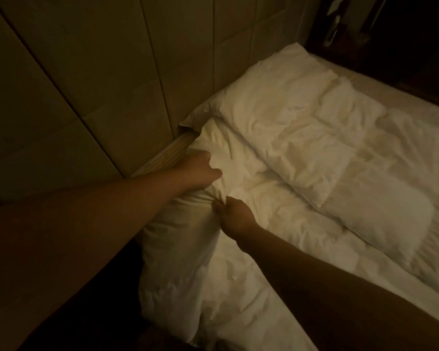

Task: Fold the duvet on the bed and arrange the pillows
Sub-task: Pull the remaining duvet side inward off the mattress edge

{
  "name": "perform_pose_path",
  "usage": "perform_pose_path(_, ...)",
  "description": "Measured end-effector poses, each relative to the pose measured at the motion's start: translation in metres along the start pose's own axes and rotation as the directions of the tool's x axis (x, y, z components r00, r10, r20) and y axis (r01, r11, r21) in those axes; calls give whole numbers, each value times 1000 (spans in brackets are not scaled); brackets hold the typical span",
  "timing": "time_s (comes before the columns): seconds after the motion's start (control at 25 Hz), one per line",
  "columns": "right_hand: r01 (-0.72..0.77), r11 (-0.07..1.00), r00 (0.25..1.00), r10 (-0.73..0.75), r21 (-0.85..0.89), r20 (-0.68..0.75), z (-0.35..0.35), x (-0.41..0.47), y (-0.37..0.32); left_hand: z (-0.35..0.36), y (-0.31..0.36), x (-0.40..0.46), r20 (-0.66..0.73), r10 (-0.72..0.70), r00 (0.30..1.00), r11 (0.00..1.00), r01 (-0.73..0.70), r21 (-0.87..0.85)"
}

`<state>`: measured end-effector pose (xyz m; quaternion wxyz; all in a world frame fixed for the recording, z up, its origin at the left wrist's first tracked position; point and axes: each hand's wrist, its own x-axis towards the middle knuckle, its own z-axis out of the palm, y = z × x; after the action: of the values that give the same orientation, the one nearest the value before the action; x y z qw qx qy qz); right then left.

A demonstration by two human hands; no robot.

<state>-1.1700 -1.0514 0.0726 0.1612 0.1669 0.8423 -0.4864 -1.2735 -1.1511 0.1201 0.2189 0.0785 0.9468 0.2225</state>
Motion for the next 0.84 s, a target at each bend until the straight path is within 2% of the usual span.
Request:
perform_pose_path(0.12, 30, 999, 998, -31, -20, -46, -32, -31, -1, 2, 1, -35, -107, 130, 986, 965, -150, -214)
perform_pose_path(0.2, 63, 998, 993, -65, -23, -103, -50, -47, -4, 0, -4, -54, -37, 163, 986, 926, -166, -339)
perform_pose_path(0.24, 77, 997, 989, -80, -23, -127, -56, -53, -2, 0, -8, -63, 24, 163, 986, 930, -145, -338)
perform_pose_path(0.36, 105, 994, 978, -109, -27, -181, -72, -67, 2, 2, -20, -89, 201, 78, 977, 993, -57, -106)
perform_pose_path(0.44, 110, 993, 961, -119, -51, -248, -79, -72, 5, 5, -22, -98, 258, 30, 966, 998, -43, 44)
perform_pose_path(0.52, 113, 992, 930, -126, -58, -345, -86, -75, 8, 4, -12, -107, 322, 11, 947, 992, -50, 115)
perform_pose_path(0.6, 79, 995, 906, -95, -56, -413, -91, -75, 13, 1, 8, -113, 337, 1, 941, 993, -40, 111)
perform_pose_path(0.68, 28, 997, 908, -56, -72, -415, -93, -80, 19, 1, 36, -118, 393, 37, 919, 998, -13, -64)
perform_pose_path(0.76, 10, 999, 942, -26, -48, -334, -93, -84, 28, 0, 63, -121, 463, 93, 882, 953, 55, -296)
perform_pose_path(0.84, -13, 997, 970, 31, 74, -240, -99, -97, 40, -4, 84, -119, 421, 55, 905, 927, 111, -359)
